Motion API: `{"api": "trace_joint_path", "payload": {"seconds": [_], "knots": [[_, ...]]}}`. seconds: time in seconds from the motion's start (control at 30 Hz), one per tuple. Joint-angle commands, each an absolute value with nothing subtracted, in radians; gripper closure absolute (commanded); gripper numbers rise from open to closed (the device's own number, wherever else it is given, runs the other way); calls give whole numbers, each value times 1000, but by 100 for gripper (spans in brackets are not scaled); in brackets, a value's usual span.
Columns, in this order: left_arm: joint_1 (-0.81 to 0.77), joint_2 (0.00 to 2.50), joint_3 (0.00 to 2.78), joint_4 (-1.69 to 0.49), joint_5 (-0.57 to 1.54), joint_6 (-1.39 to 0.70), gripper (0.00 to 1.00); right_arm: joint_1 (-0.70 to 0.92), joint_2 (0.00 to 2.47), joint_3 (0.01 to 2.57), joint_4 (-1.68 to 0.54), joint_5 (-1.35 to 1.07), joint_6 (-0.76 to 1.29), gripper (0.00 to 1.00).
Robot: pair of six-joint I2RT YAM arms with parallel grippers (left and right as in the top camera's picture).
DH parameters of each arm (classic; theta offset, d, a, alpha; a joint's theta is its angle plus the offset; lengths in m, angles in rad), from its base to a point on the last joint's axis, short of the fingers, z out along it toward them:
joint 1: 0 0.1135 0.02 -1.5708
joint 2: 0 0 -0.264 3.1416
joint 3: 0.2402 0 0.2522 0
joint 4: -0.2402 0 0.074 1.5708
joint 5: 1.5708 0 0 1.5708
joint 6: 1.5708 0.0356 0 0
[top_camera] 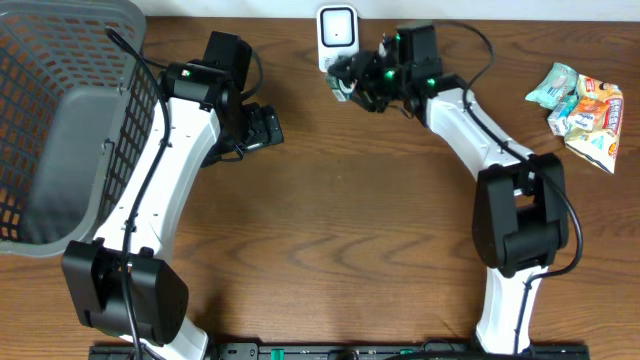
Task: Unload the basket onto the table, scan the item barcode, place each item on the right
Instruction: 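Hold the Zam-Buk tin in front of the white scanner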
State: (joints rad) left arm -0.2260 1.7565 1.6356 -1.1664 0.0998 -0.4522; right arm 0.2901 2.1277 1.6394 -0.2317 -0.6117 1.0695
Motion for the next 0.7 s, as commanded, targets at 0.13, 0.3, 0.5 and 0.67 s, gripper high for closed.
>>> {"api": "trace_joint_path", "payload": {"seconds": [0.13,0.3,0.5,0.67], "knots": [[-224,1760,1631,-1169,97,-465,0,400,2128,1906,-329,56,738,55],[-224,1760,1631,-1169,97,-465,0,416,2144,1932,-274,231,622,53],[-224,1760,1631,-1169,97,-465,0,413,2265,1932,-66,265,469,51],[-224,1760,1631,-1169,97,-465,0,414,2355,1932,89,294,469,49]]}}
